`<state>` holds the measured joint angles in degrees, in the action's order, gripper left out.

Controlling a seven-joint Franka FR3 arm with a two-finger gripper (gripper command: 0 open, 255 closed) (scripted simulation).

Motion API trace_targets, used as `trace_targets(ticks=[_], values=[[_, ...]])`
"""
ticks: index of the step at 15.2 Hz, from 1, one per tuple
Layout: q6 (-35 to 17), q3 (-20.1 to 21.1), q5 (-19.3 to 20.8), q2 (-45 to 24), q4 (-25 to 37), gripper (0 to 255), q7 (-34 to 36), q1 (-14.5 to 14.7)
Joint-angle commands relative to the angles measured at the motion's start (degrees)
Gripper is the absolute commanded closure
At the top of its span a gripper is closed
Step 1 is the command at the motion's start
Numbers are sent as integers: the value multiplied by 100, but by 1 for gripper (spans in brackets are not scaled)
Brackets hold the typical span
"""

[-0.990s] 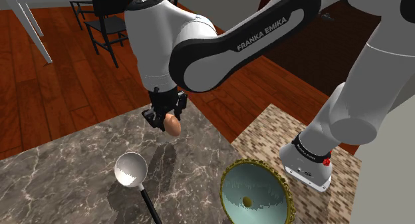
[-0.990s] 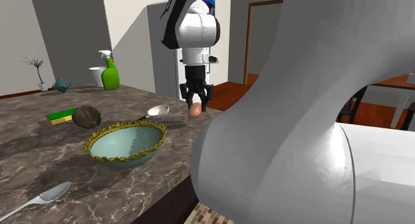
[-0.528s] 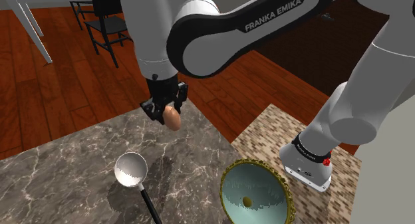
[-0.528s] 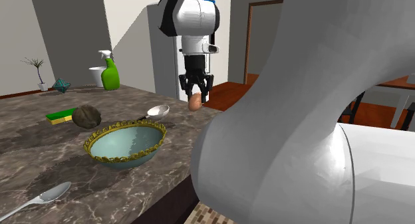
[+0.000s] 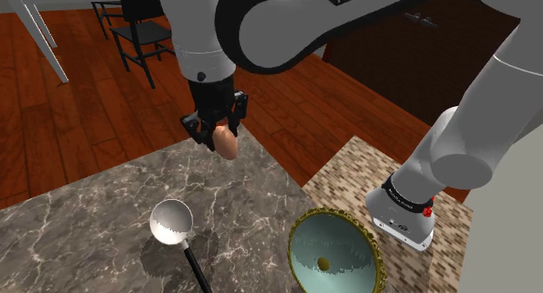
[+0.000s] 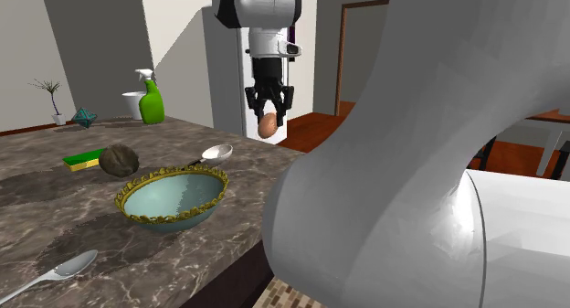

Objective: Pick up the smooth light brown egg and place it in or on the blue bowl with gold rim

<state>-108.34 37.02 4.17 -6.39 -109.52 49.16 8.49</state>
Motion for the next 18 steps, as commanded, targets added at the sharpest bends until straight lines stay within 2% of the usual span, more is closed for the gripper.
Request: trace_targets(ticks=[1, 12, 18], values=[[151, 4, -21, 27, 129, 255, -14, -1], [930, 14, -125, 180, 787, 255, -91, -16], [790, 130, -917, 1418, -336, 255, -87, 110]])
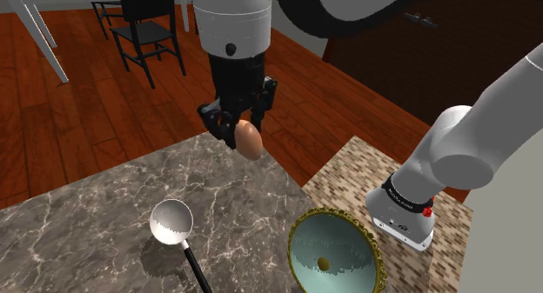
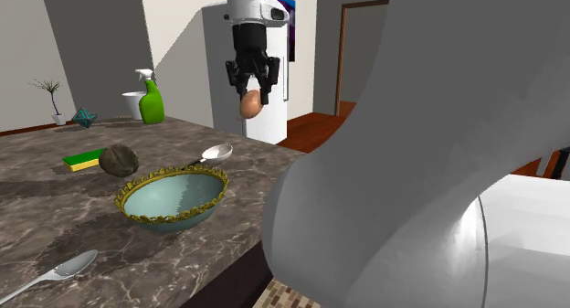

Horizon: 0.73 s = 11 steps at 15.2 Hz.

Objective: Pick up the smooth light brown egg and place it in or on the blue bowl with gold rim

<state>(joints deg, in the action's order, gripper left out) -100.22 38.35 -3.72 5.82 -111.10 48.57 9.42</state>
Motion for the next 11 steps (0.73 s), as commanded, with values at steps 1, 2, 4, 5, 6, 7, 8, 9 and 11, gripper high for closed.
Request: trace_targets(ticks=[1, 2, 4, 5, 6, 7, 8, 9, 11], values=[[-21, 5, -256, 393, -336, 255, -21, 68], [-15, 13, -382, 586, -485, 255, -12, 123], [15, 27, -626, 961, -762, 255, 20, 251], [38, 33, -744, 1142, -890, 255, 43, 323], [65, 40, -859, 1319, -1011, 255, 71, 400], [97, 46, -971, 1491, -1124, 255, 104, 481], [132, 55, -1080, 1660, -1231, 255, 143, 564], [171, 66, -1187, 1824, -1331, 255, 186, 650], [258, 91, -1393, 2137, -1511, 255, 290, 830]])
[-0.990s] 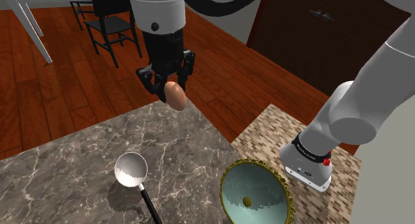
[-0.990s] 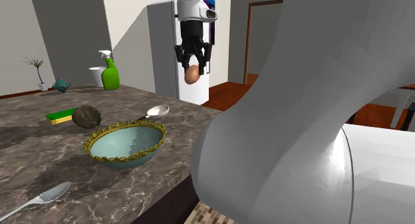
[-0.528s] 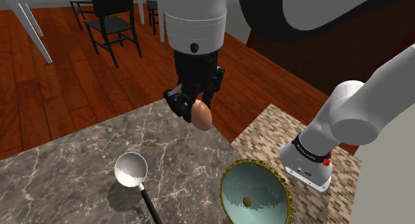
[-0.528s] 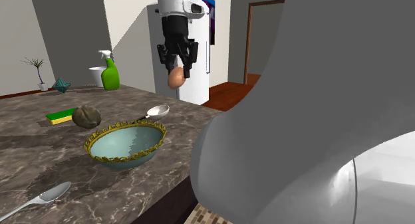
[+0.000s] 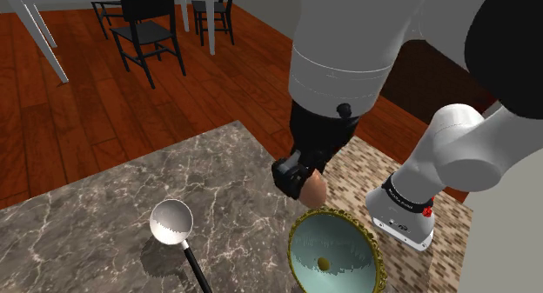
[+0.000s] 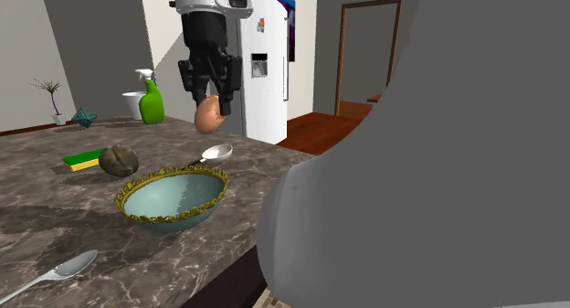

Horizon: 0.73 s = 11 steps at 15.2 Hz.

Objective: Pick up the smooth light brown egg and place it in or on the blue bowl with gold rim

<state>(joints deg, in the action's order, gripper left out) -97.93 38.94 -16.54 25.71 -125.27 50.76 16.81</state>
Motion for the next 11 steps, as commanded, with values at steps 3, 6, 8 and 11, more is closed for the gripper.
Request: trace_targets(ticks=[3, 6, 8, 11], values=[[177, 89, -406, 584, -314, 255, 264, 369], [337, 167, -685, 974, -476, 255, 505, 655], [293, 210, -753, 1038, -570, 255, 547, 711], [68, 292, -805, 1025, -776, 255, 529, 721]])
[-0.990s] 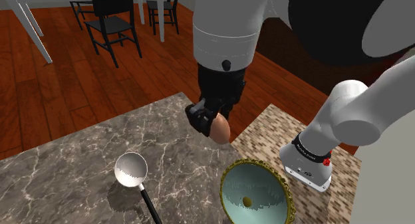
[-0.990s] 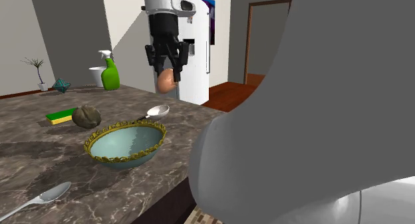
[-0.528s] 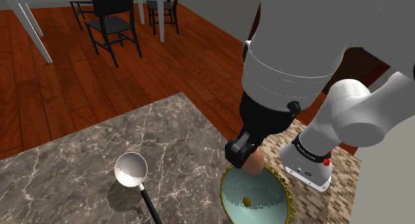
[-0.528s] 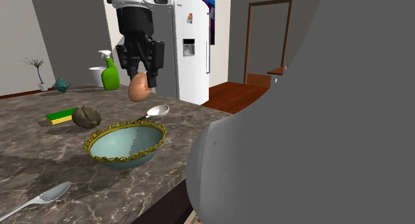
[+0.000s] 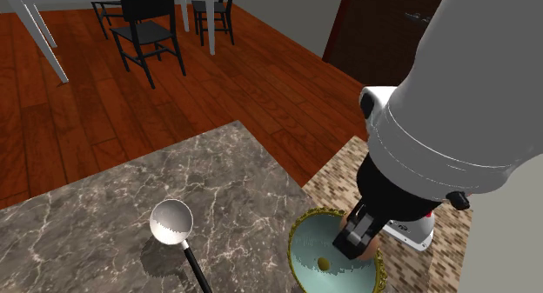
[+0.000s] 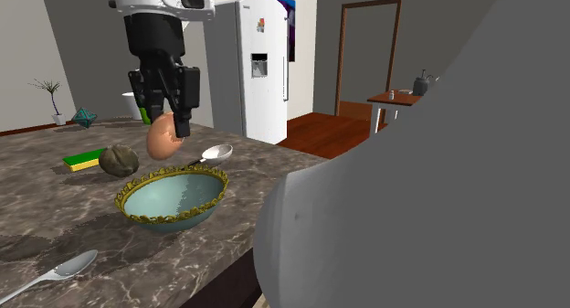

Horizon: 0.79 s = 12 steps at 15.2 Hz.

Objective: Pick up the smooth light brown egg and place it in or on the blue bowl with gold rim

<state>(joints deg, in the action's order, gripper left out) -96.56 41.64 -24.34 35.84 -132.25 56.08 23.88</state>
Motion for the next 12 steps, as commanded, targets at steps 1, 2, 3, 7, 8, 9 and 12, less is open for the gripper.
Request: trace_targets(ticks=[1, 2, 3, 7, 8, 9, 12], values=[[-145, 52, -43, 4, -144, 255, -9, 16], [-222, 81, -60, -5, -210, 255, -14, 18], [-299, 112, -78, -16, -274, 255, -19, 19], [-614, 242, -147, -76, -522, 255, -35, 20], [-694, 277, -164, -96, -582, 255, -38, 19], [-776, 312, -180, -117, -640, 255, -41, 17], [-939, 385, -213, -163, -754, 255, -46, 12]])
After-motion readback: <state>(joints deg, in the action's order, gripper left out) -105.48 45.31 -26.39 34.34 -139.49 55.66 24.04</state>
